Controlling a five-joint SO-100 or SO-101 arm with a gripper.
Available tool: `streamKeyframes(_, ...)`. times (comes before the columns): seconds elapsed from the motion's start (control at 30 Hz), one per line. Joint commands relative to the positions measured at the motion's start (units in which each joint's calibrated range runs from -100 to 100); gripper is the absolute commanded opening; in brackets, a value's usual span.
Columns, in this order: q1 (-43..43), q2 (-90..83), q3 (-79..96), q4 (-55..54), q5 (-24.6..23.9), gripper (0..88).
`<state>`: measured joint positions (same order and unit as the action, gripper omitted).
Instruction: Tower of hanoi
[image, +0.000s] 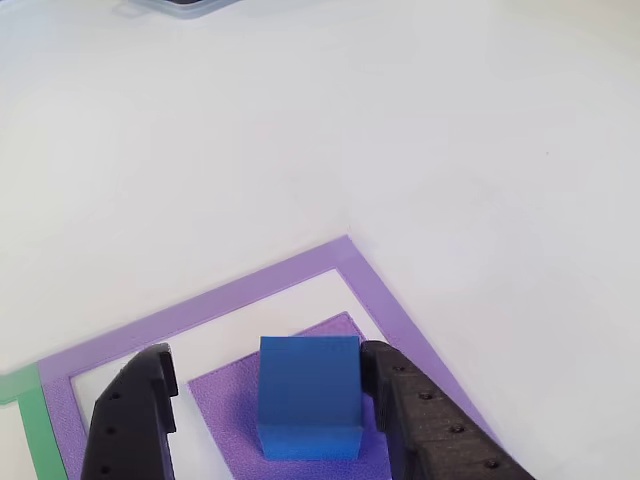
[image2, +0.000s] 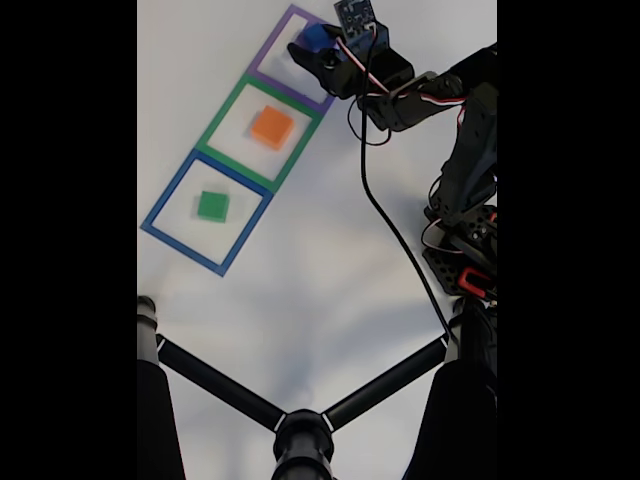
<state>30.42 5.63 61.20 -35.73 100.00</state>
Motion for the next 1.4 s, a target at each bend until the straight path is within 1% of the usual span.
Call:
streamKeyframes(0.0,0.20,-13.56,-2.28,14.00,0.00,20.0)
streamKeyframes(0.13,-0.11,-23.89,-5.09,29.70,0.00,20.4)
streamKeyframes(0.27,-0.57,-33.59,-10.27,48.32,0.00,20.4)
streamKeyframes(0.33,-1.25,-38.16,-13.36,57.87,0.00,17.0)
streamKeyframes(0.43,-3.01,-44.01,-19.45,72.52,0.00,8.6)
streamKeyframes(0.5,-4.53,-46.81,-22.81,79.81,0.00,3.4)
streamKeyframes(0.57,-6.29,-48.81,-26.72,86.28,0.00,0.1)
streamKeyframes(0.8,-13.22,-50.82,-46.17,111.70,0.00,0.0)
streamKeyframes(0.93,-17.49,-50.58,-56.89,122.70,0.00,0.0)
streamKeyframes(1.07,-20.85,-50.50,-63.98,130.23,0.00,0.0)
streamKeyframes(1.2,-23.75,-50.66,-65.79,132.98,0.00,0.0)
streamKeyframes(1.37,-27.79,-50.98,-65.79,133.47,0.00,0.0)
